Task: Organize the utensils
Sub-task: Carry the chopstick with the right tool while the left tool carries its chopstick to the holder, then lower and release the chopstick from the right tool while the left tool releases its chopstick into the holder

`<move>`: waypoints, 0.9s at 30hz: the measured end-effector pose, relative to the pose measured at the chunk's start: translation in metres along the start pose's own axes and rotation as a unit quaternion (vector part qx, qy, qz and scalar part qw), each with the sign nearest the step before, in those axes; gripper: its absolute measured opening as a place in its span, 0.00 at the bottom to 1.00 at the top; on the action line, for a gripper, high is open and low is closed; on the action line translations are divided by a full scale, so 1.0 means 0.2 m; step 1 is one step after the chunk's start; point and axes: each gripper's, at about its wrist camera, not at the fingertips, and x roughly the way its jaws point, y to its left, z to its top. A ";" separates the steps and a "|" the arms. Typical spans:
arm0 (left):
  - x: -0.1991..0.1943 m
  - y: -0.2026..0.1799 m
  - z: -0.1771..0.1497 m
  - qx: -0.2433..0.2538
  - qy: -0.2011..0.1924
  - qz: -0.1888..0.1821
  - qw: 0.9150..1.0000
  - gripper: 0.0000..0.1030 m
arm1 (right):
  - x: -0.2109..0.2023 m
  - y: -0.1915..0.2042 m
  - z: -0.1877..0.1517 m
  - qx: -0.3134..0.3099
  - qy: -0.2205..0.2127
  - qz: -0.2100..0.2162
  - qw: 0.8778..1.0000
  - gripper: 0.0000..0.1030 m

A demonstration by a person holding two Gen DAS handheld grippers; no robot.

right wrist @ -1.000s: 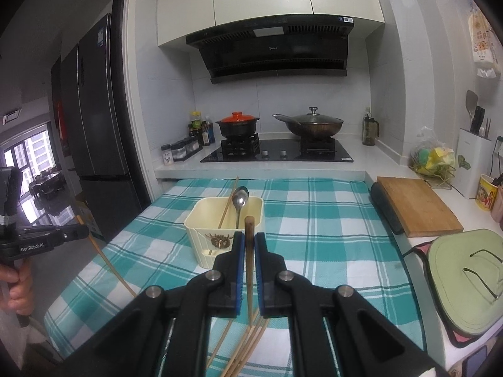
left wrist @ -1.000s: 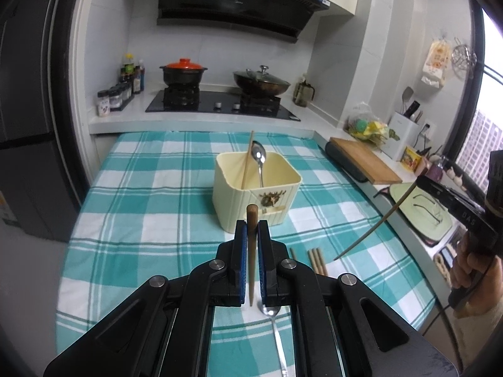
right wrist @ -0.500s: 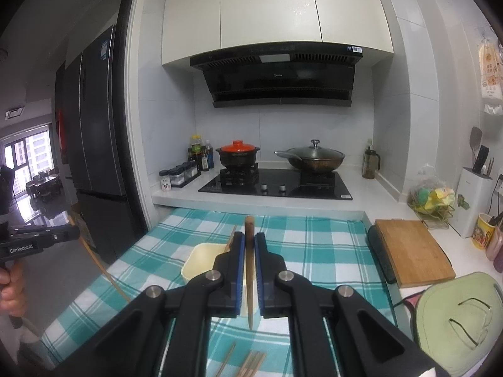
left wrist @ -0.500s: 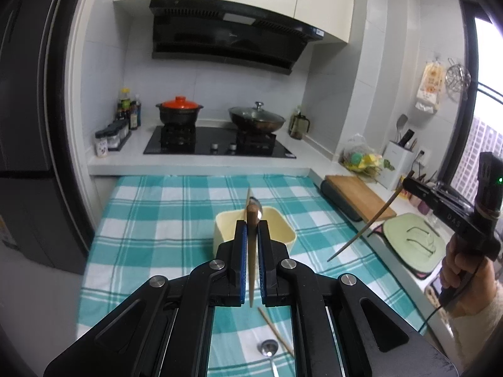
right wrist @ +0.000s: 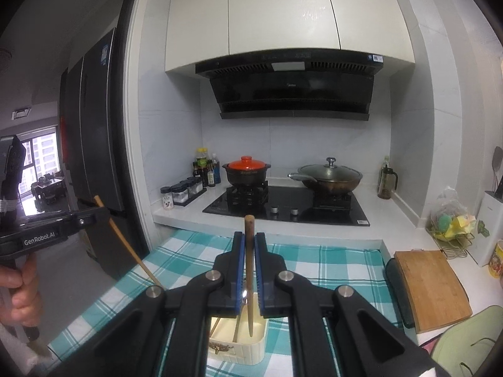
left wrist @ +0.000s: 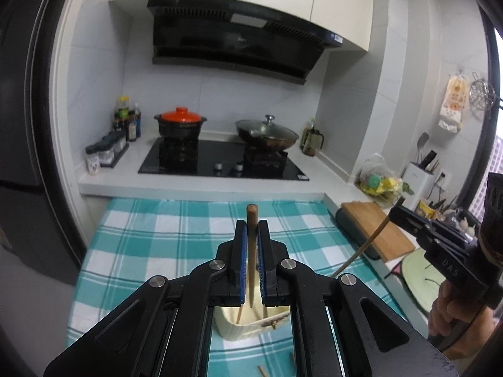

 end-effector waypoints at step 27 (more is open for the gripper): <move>0.28 0.04 -0.26 0.047 0.122 0.063 0.989 0.66 | 0.70 -0.10 -0.29 0.059 0.180 0.003 0.982 0.37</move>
